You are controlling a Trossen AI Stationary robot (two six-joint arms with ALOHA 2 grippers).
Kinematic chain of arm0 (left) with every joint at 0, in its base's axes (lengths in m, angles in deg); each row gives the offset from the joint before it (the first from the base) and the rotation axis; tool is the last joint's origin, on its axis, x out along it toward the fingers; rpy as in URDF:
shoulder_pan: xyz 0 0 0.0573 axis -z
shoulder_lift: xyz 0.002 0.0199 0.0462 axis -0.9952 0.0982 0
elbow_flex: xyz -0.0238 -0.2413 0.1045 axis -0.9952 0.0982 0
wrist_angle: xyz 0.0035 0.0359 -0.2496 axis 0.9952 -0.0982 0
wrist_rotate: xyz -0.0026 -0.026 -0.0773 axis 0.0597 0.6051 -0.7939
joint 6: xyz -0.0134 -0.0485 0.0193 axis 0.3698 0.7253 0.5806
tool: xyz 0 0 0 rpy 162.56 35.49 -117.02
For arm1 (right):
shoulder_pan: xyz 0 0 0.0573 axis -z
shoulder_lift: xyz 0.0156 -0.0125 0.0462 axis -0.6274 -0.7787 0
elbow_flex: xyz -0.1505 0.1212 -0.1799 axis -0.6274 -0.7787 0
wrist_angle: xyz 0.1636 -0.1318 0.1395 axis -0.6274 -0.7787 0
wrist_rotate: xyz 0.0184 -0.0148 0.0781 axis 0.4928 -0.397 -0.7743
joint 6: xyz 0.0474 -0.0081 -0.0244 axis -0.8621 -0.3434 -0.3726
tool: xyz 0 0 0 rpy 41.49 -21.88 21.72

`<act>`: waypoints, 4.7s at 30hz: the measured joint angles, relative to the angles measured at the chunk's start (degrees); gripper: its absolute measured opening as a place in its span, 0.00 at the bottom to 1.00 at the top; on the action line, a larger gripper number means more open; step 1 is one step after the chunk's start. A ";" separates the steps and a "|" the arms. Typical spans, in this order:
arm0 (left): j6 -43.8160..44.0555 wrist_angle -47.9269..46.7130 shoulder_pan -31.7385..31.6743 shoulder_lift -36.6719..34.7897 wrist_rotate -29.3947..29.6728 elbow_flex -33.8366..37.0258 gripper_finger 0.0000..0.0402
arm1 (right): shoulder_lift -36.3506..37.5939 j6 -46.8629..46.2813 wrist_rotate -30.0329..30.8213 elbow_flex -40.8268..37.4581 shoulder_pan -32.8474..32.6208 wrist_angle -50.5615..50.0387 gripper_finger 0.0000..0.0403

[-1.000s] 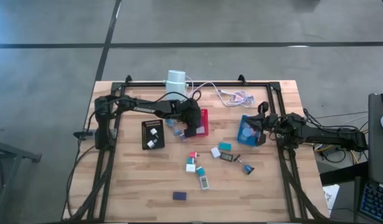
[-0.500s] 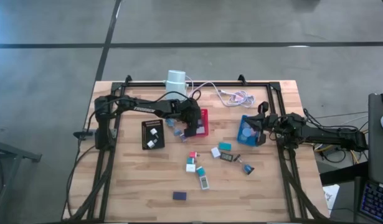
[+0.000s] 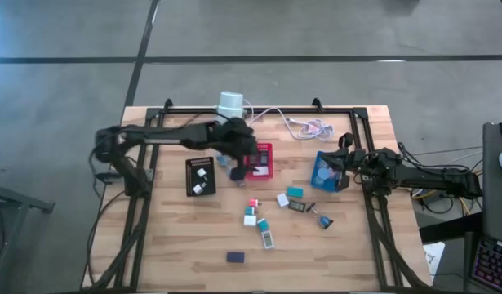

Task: Pick & Place Office items
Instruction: Put the purple charger adapter into the black basket

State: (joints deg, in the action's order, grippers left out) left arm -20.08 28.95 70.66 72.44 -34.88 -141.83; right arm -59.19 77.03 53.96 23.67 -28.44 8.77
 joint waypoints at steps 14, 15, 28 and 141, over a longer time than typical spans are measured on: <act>3.71 11.45 -1.20 -27.64 3.41 22.69 0.17 | 0.02 -0.13 0.00 0.00 -0.02 -0.17 0.03; 4.93 14.41 -1.23 -29.08 3.42 24.87 0.12 | 0.02 0.00 0.00 0.00 0.00 -0.13 0.03; 13.78 45.16 -0.76 -38.20 3.22 52.00 0.01 | -0.02 0.15 0.02 0.00 -0.02 -0.37 0.03; 19.36 6.27 10.50 4.25 22.10 17.53 0.79 | -0.04 -0.59 0.04 0.00 -0.02 -1.33 0.03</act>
State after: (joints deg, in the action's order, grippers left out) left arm -0.72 35.22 81.16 76.69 -12.78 -124.30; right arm -59.23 76.44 54.00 23.67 -28.46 7.44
